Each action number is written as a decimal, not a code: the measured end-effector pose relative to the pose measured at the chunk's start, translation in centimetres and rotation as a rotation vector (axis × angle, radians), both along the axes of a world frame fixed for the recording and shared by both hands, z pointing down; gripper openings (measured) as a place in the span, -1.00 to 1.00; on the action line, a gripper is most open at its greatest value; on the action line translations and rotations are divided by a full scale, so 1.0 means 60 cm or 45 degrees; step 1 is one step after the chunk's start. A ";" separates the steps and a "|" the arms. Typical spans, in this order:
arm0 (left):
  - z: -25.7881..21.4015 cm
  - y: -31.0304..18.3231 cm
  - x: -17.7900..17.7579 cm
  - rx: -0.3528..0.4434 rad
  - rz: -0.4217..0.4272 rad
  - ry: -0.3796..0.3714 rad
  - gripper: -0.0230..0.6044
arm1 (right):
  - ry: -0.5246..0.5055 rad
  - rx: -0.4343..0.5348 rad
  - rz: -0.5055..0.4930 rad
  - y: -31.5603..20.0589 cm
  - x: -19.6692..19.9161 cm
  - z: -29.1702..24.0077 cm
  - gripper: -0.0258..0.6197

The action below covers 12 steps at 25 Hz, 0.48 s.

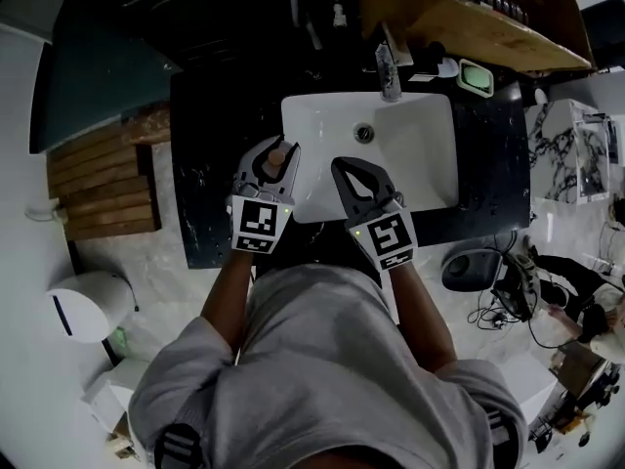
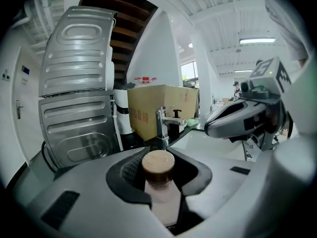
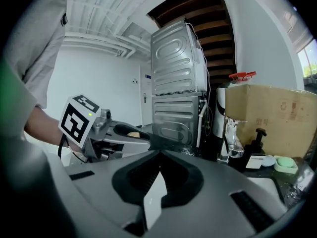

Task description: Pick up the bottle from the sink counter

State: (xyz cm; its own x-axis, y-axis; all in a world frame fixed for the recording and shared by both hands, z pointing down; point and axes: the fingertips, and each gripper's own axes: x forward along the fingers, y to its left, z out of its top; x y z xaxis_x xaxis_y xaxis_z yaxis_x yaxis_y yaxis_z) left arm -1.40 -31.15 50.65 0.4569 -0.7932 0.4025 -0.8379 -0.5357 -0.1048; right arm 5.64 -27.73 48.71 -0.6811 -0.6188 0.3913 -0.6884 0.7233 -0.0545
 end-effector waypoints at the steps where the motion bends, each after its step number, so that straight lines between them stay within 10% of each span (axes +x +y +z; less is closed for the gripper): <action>1: -0.003 -0.002 0.010 -0.001 0.002 0.001 -0.57 | 0.000 -0.001 0.002 -0.004 0.010 0.001 -0.89; 12: -0.012 -0.007 0.152 -0.013 0.108 -0.011 -0.57 | -0.042 -0.009 0.107 -0.025 0.134 0.011 -0.89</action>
State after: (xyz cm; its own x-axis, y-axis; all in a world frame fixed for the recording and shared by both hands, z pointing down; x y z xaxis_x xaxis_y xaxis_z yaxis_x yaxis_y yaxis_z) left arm 7.74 -31.55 49.93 0.5189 -0.7475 0.4147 -0.7885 -0.6059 -0.1056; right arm 13.70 -29.23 49.39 -0.6395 -0.6715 0.3743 -0.7443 0.6626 -0.0829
